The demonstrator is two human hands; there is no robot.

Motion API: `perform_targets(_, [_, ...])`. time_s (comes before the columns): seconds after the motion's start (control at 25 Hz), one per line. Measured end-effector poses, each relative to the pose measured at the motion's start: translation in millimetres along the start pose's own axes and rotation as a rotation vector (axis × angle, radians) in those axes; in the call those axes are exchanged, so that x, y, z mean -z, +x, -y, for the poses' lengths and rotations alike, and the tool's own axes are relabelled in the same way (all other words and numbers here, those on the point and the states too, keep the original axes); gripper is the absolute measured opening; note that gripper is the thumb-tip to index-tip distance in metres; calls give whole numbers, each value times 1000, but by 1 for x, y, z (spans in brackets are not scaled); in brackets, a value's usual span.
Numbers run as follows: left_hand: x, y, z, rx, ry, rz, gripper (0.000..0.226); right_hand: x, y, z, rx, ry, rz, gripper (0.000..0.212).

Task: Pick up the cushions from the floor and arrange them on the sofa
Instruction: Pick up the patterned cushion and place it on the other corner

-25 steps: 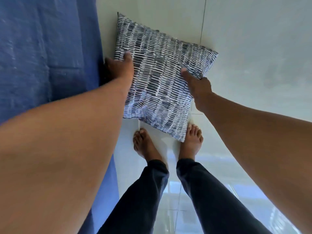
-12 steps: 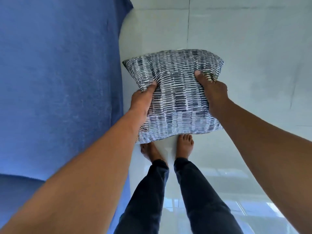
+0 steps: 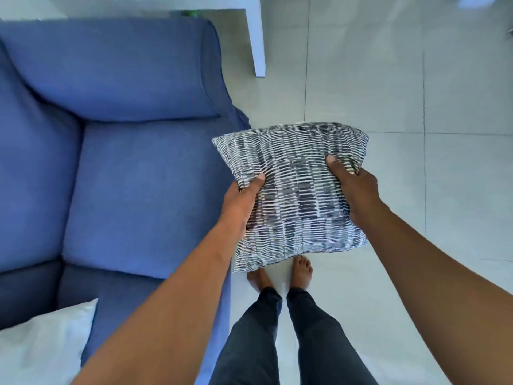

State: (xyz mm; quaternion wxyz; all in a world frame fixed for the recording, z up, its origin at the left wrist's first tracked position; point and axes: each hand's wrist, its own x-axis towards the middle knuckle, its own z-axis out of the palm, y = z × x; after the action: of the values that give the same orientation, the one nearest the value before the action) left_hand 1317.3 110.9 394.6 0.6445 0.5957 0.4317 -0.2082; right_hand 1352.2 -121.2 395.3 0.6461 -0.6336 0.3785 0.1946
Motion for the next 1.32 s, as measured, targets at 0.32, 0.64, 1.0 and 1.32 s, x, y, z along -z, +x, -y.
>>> perform_targets(0.32, [85, -81, -43, -140, -215, -102, 49, -64, -78, 74, 153, -133, 216, 55])
perform_targets(0.64, [189, -54, -73, -164, -466, -267, 44, -218, -82, 114, 229, -425, 399, 38])
perform_targets(1.0, [315, -31, -88, -160, -650, -476, 36, -408, -90, 124, 279, -722, 647, 59])
perform_targets(1.32, [389, -19, -71, -50, -731, -650, 37, -534, -97, 110, 332, -895, 914, 49])
